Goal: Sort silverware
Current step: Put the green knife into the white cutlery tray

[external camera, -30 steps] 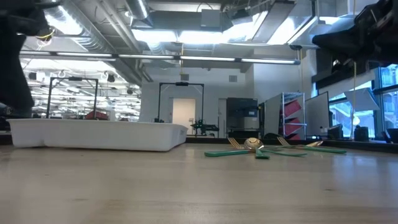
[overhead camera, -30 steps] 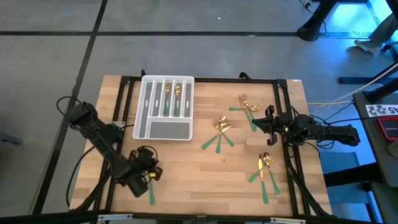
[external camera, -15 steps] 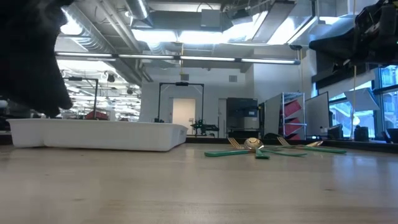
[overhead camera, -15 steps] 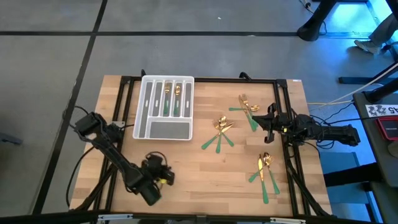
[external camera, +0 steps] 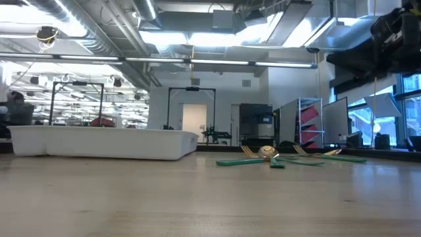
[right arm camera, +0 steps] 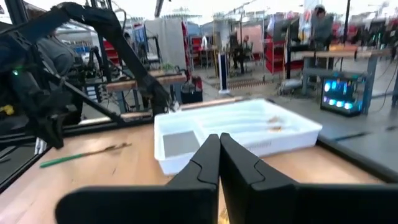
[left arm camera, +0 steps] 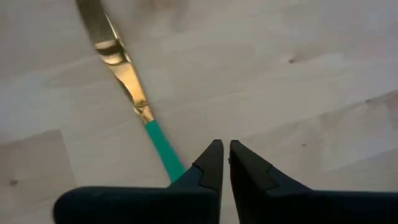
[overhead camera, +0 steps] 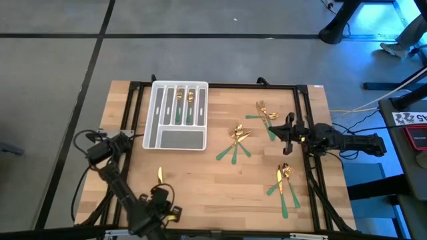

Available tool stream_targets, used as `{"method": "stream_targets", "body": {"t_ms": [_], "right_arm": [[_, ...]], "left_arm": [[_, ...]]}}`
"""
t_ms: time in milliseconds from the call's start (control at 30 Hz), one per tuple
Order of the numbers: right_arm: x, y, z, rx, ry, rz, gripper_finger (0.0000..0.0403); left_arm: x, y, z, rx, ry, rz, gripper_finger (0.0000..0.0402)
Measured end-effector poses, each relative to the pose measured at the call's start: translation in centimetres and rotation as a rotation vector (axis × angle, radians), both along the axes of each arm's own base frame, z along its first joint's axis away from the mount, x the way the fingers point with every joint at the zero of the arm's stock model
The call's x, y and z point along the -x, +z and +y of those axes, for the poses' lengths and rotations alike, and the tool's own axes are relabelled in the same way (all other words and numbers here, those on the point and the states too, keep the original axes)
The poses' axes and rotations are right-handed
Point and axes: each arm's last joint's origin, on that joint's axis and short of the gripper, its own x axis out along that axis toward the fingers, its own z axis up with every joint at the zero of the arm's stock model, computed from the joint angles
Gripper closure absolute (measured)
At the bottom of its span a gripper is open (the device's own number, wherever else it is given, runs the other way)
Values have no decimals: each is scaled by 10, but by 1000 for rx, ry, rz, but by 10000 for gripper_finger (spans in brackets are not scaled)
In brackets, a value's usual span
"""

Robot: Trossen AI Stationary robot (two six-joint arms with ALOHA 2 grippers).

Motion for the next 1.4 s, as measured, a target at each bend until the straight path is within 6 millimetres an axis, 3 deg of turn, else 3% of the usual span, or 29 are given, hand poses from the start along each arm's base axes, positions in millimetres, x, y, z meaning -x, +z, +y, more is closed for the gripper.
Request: {"method": "stream_targets", "body": {"t_ms": [167, 333, 533, 667, 867, 1000, 1400], "right_arm": [[-1, -3, 1, -21, 27, 34, 393], [-1, -3, 1, -21, 28, 33, 393], [-1, -3, 1, -21, 28, 32, 393], [-1, -3, 1, -22, 27, 31, 393], [-1, -3, 1, -32, 27, 28, 393], [-1, -2, 1, -34, 21, 15, 393], [-1, -2, 0, -34, 17, 16, 393]], "left_arm": [[10, -13, -10, 38, -44, -49, 332], [18, -19, -5, -12, -34, -21, 309], [23, -37, 13, -110, -77, 75, 304], [26, -47, 22, -74, -22, 173, 273], [27, -63, 32, -64, -37, 127, 235], [22, -66, 39, -74, -65, 138, 250], [-2, -74, 55, -281, -324, 127, 372]]}}
